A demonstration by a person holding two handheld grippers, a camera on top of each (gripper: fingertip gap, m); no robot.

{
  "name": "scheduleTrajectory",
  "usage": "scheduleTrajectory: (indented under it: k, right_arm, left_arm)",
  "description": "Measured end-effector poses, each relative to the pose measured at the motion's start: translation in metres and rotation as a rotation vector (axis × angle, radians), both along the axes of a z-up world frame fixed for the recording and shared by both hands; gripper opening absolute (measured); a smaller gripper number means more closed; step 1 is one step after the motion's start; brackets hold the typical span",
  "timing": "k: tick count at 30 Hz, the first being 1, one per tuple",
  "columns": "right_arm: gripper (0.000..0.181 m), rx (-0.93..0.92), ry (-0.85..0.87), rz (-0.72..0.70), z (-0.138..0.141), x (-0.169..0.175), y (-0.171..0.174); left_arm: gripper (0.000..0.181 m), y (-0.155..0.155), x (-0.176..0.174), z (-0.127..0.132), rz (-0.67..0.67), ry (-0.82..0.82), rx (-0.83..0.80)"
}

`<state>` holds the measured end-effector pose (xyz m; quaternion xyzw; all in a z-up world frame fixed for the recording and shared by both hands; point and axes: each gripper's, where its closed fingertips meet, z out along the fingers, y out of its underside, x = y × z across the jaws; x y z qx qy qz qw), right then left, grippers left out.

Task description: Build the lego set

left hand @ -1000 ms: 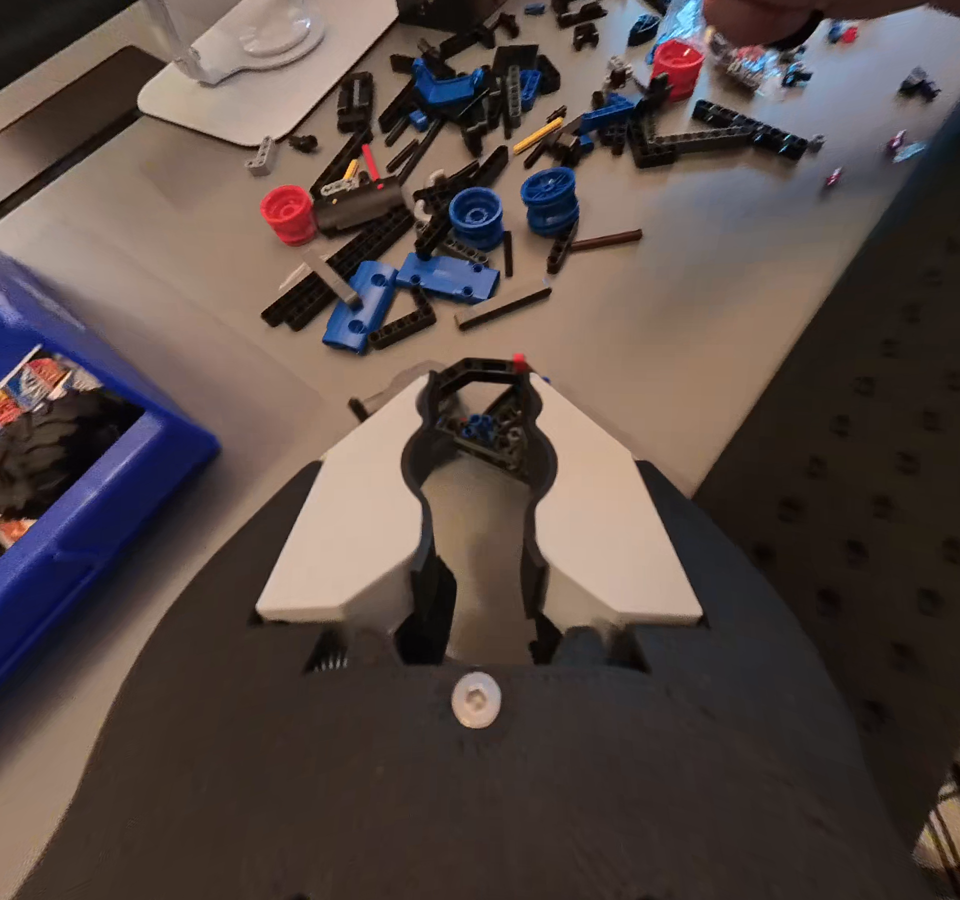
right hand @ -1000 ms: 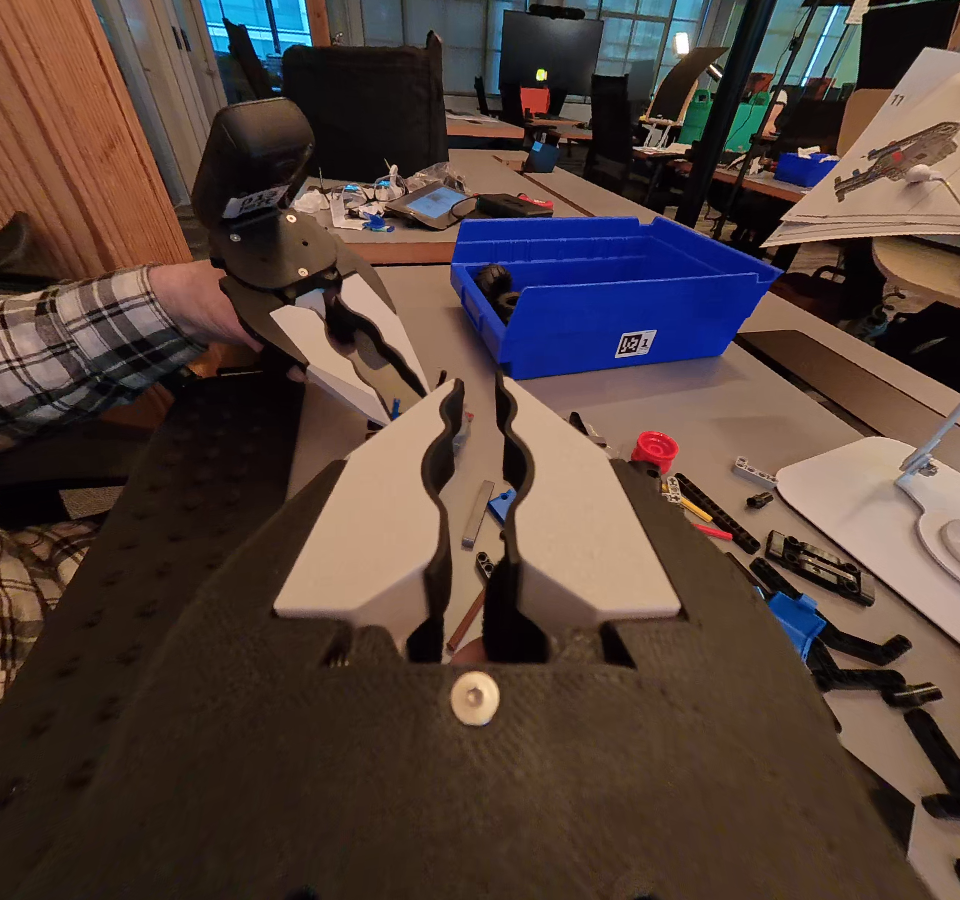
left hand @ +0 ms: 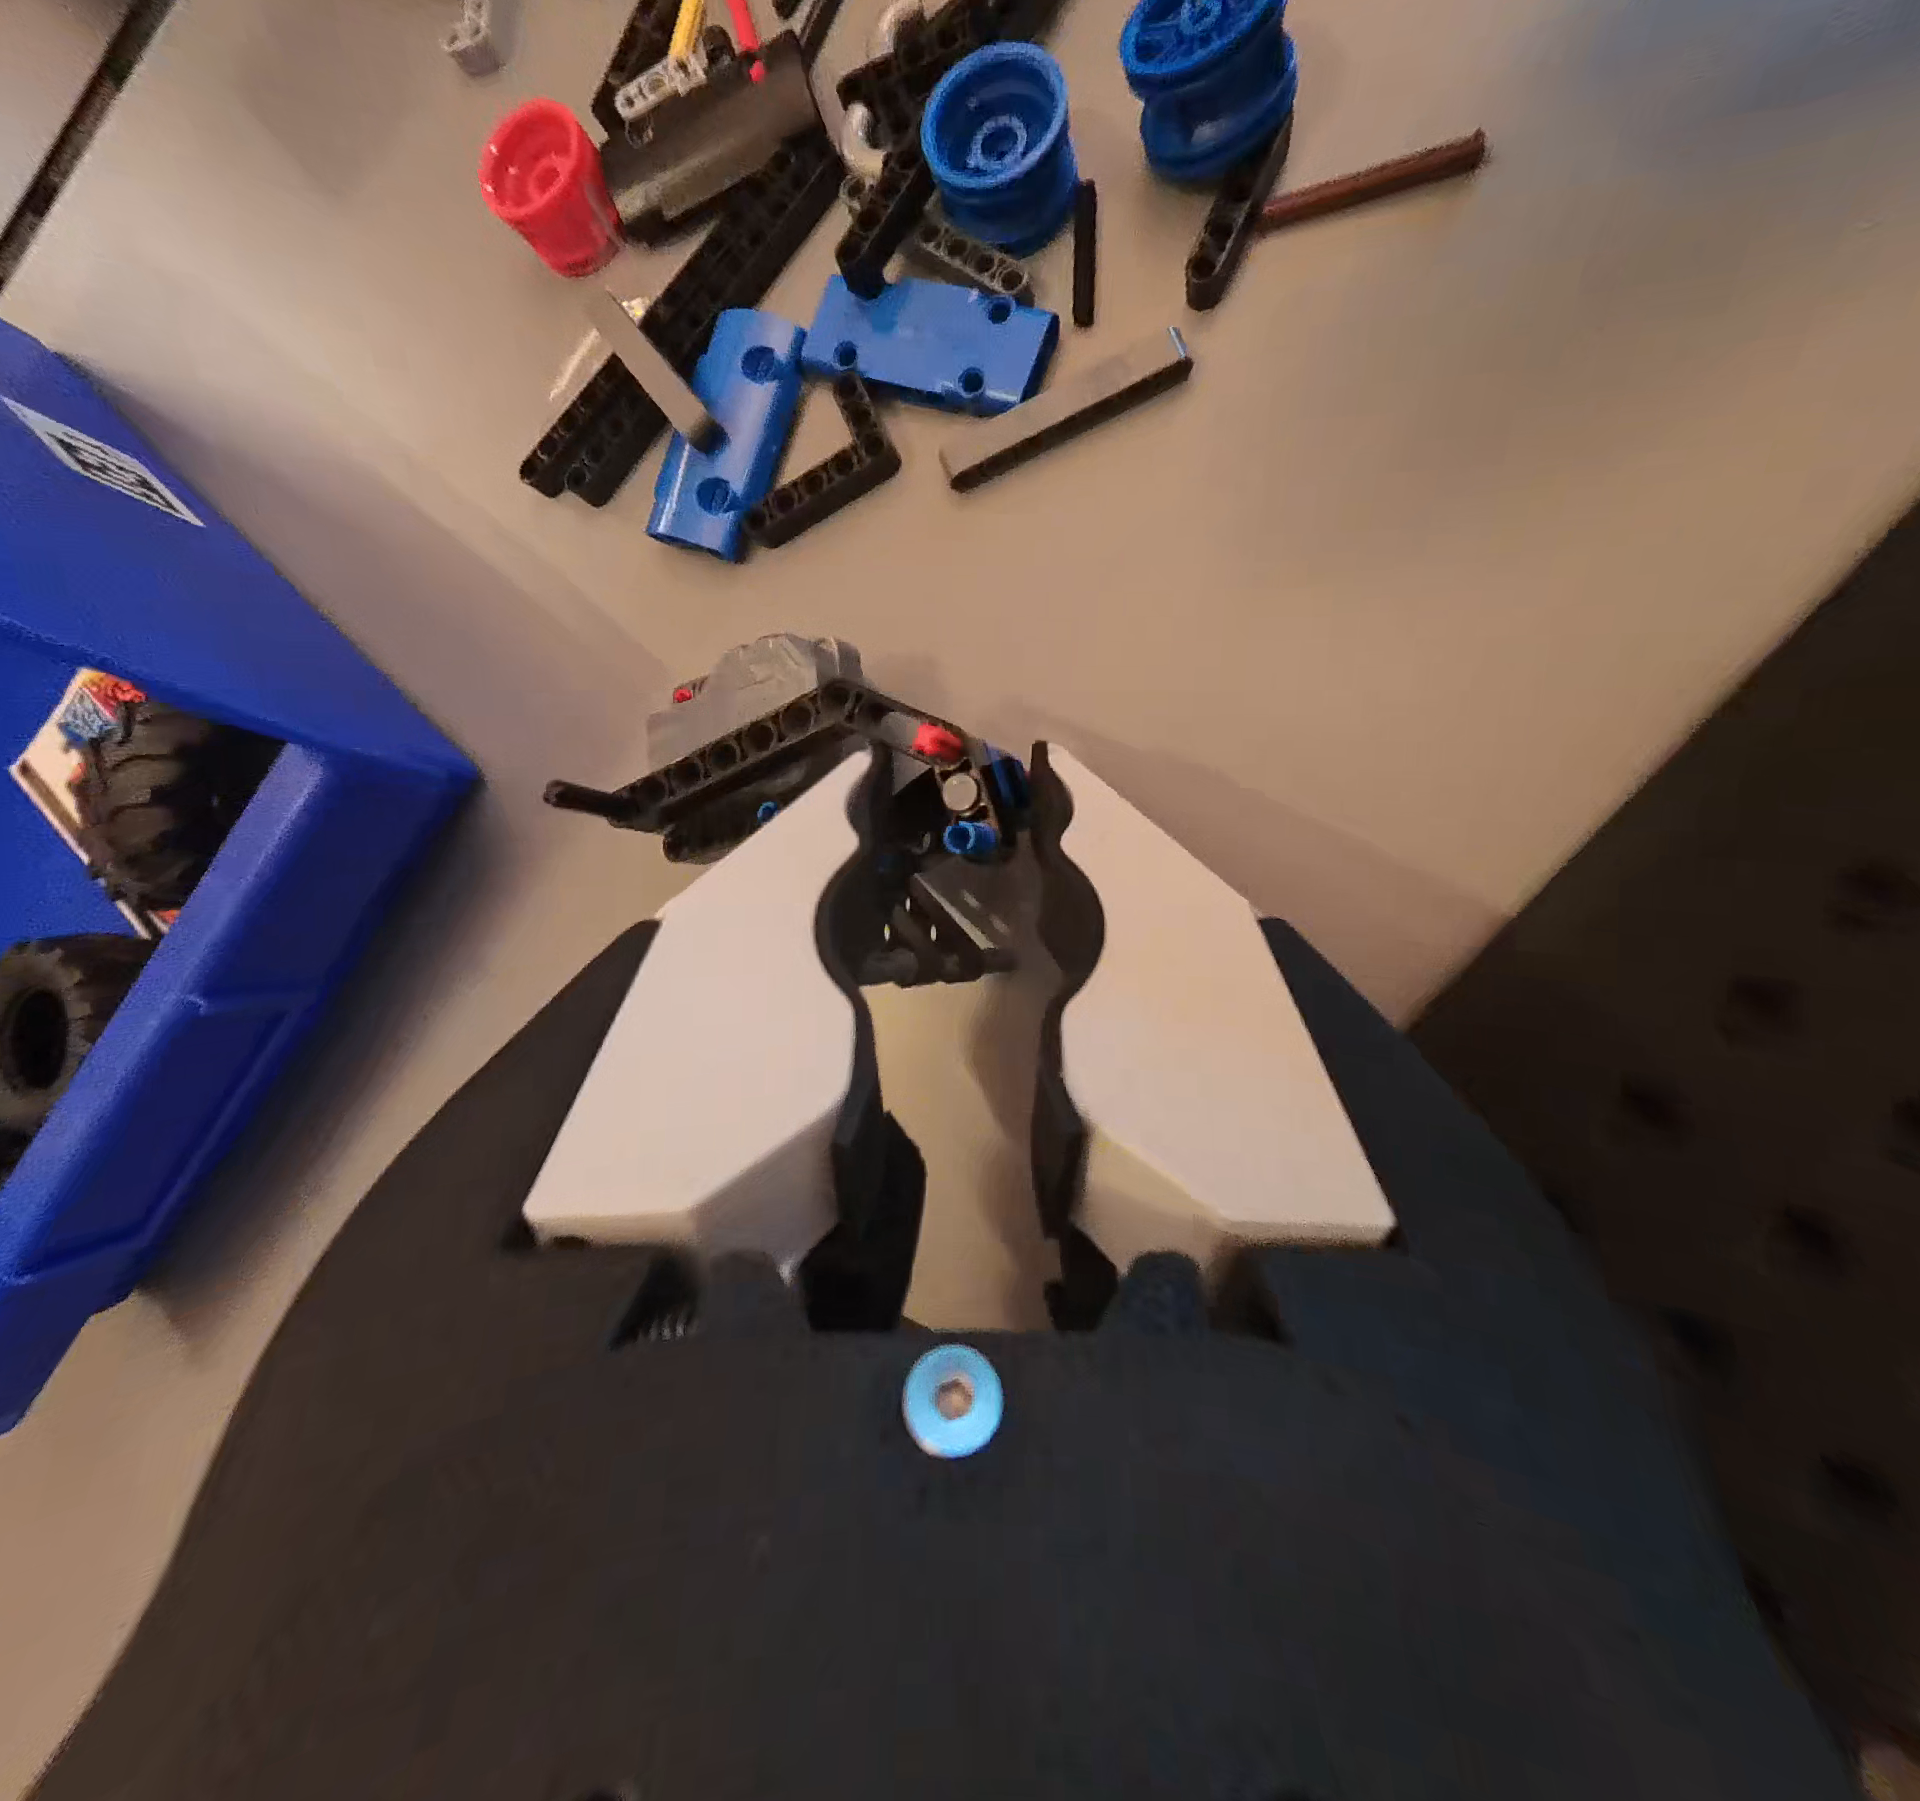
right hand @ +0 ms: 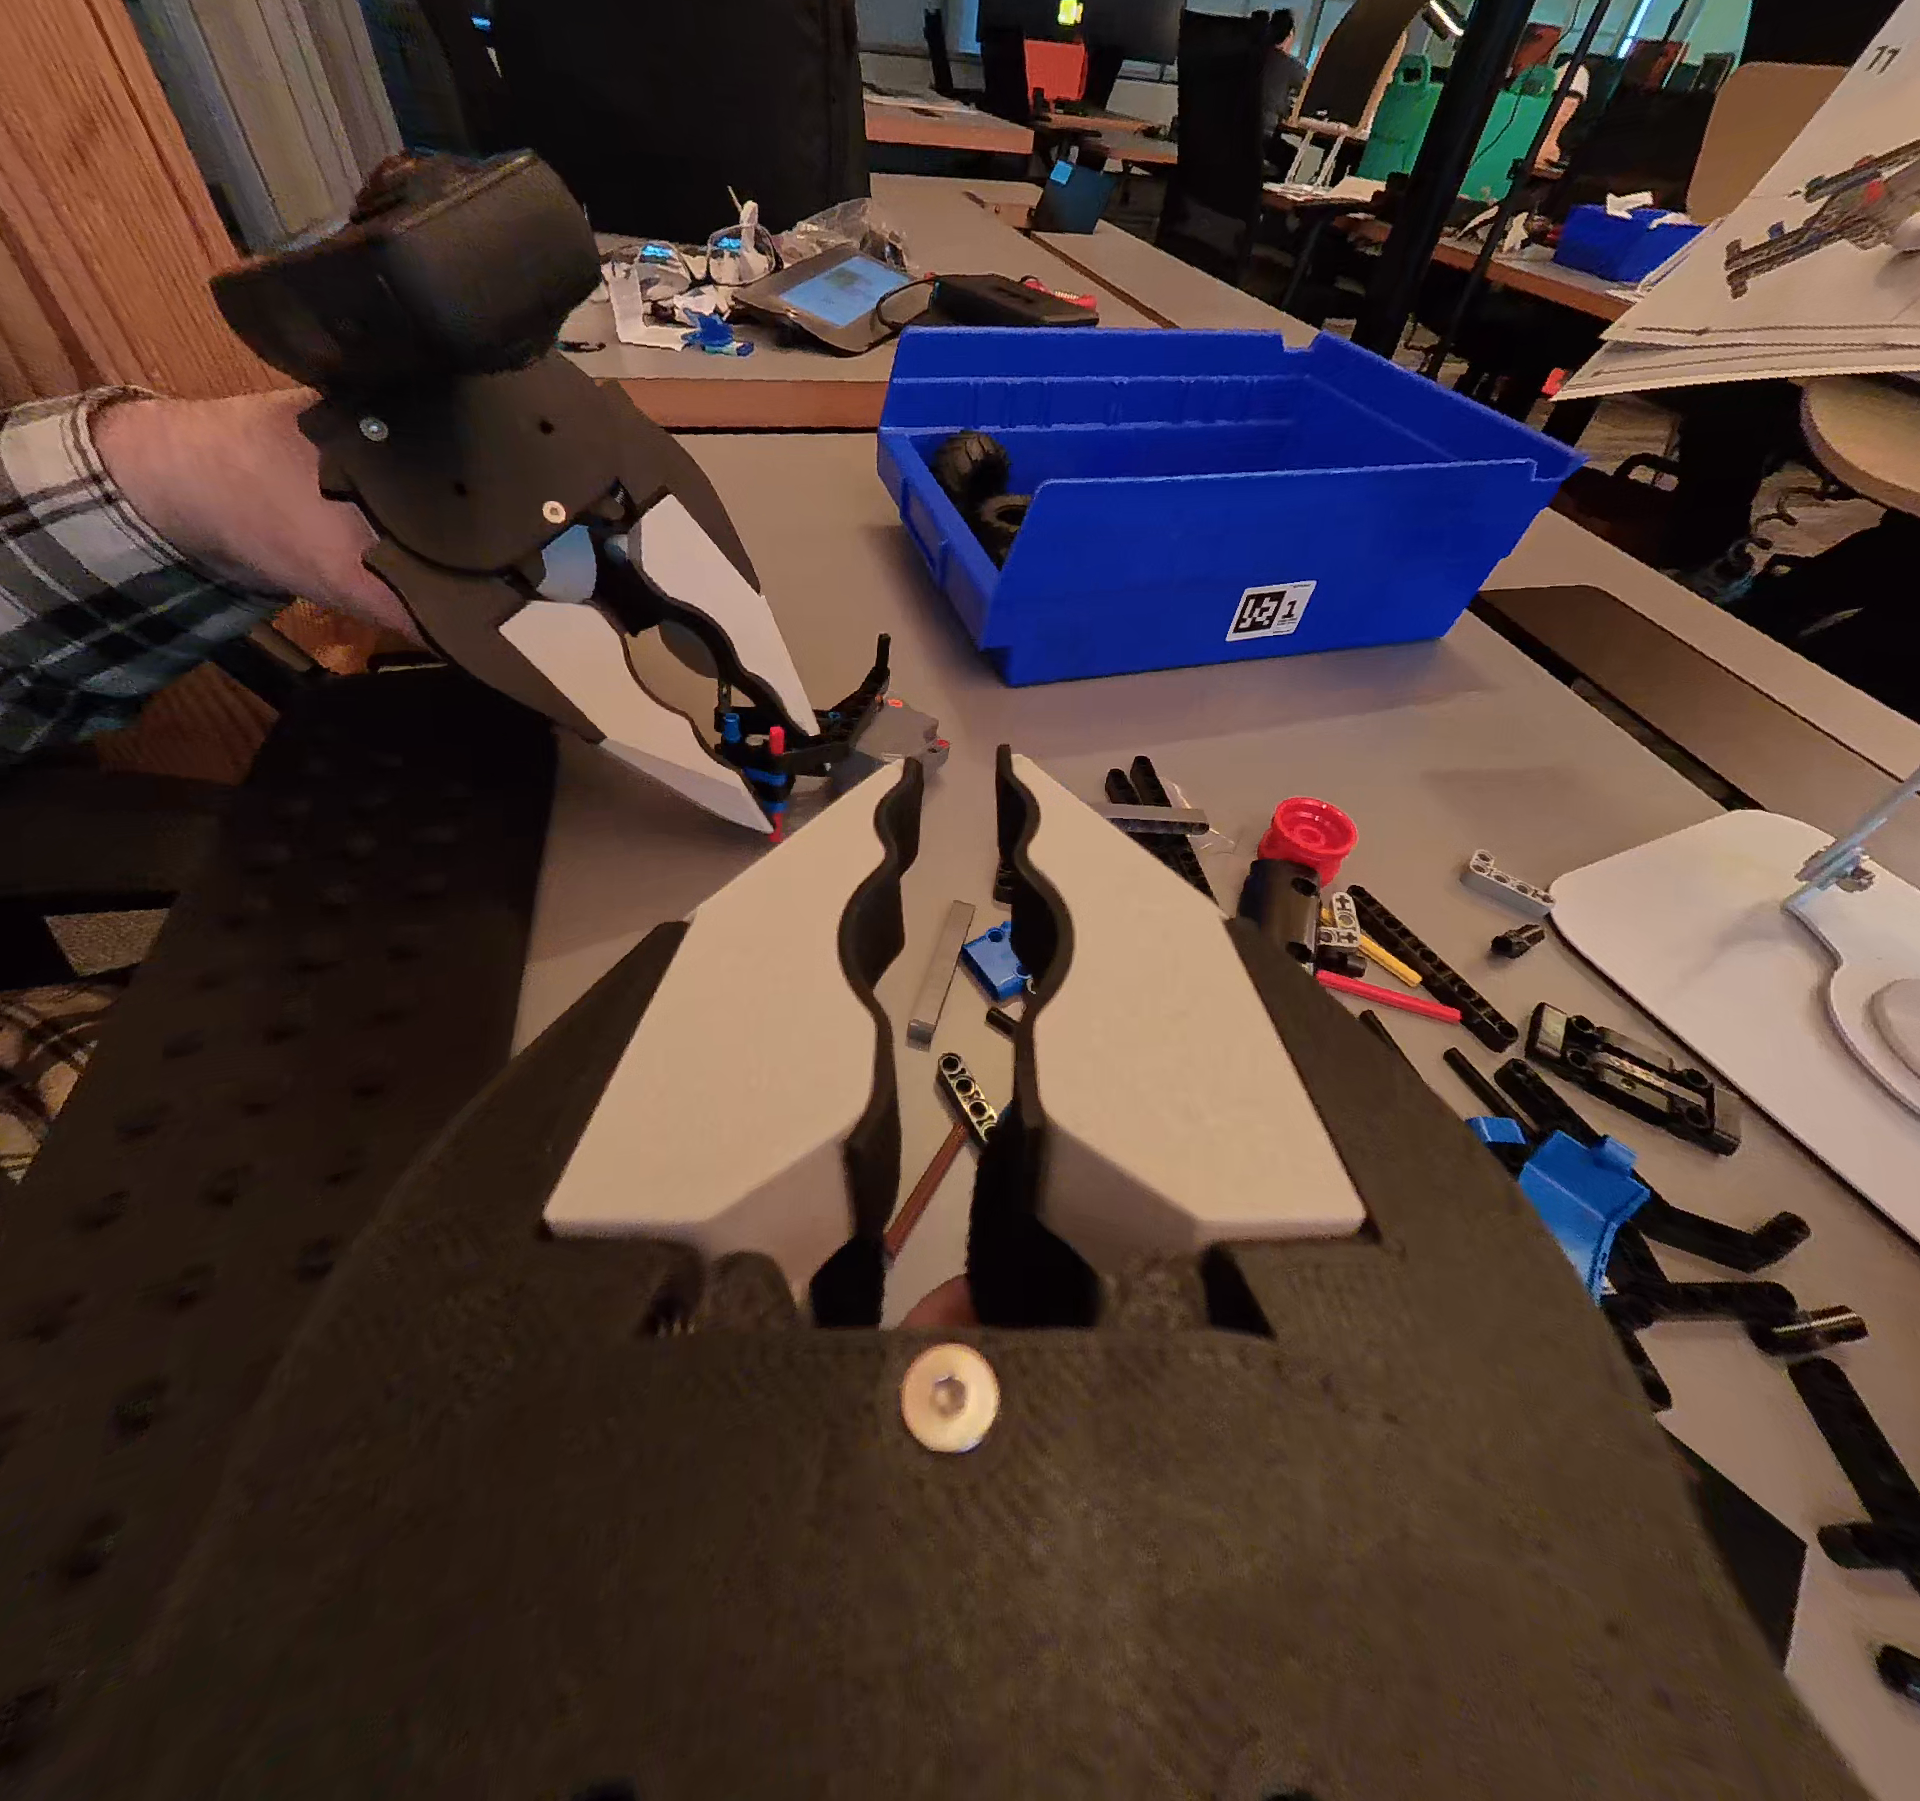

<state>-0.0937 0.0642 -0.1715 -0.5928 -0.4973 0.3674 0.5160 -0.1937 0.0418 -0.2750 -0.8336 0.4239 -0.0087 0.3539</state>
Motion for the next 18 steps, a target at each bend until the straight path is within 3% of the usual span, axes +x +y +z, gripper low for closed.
scheduleTrajectory:
  k: [3, 6, 8, 10, 12, 15, 18]
  right_arm:
    - [0.013, 0.002, -0.004, 0.004, -0.001, -0.001, -0.001]
    - [0.014, 0.009, -0.02, 0.017, -0.004, -0.004, -0.004]
    - [0.015, 0.014, -0.041, 0.021, -0.008, -0.006, -0.005]
    - [0.015, 0.022, -0.066, 0.018, -0.013, -0.006, -0.004]
    - [0.015, 0.029, -0.07, 0.017, -0.013, -0.006, -0.004]
    - [0.015, 0.028, -0.066, 0.011, -0.012, -0.005, -0.003]
    - [0.014, 0.028, -0.061, 0.011, -0.01, -0.004, -0.003]
  left_arm:
    - [0.023, -0.004, 0.012, 0.011, -0.025, -0.139, -0.001]
    - [0.023, -0.012, 0.042, 0.045, -0.115, -0.523, -0.029]
    - [0.023, -0.021, 0.056, 0.062, -0.166, -0.795, -0.154]
    - [0.024, -0.027, 0.058, 0.062, -0.192, -0.958, -0.35]
    - [0.024, -0.013, 0.046, 0.059, -0.099, -1.023, -0.412]
    - [0.028, -0.01, 0.037, 0.04, -0.045, -0.922, -0.459]
    - [0.047, -0.001, 0.024, 0.026, 0.053, -0.908, -0.518]
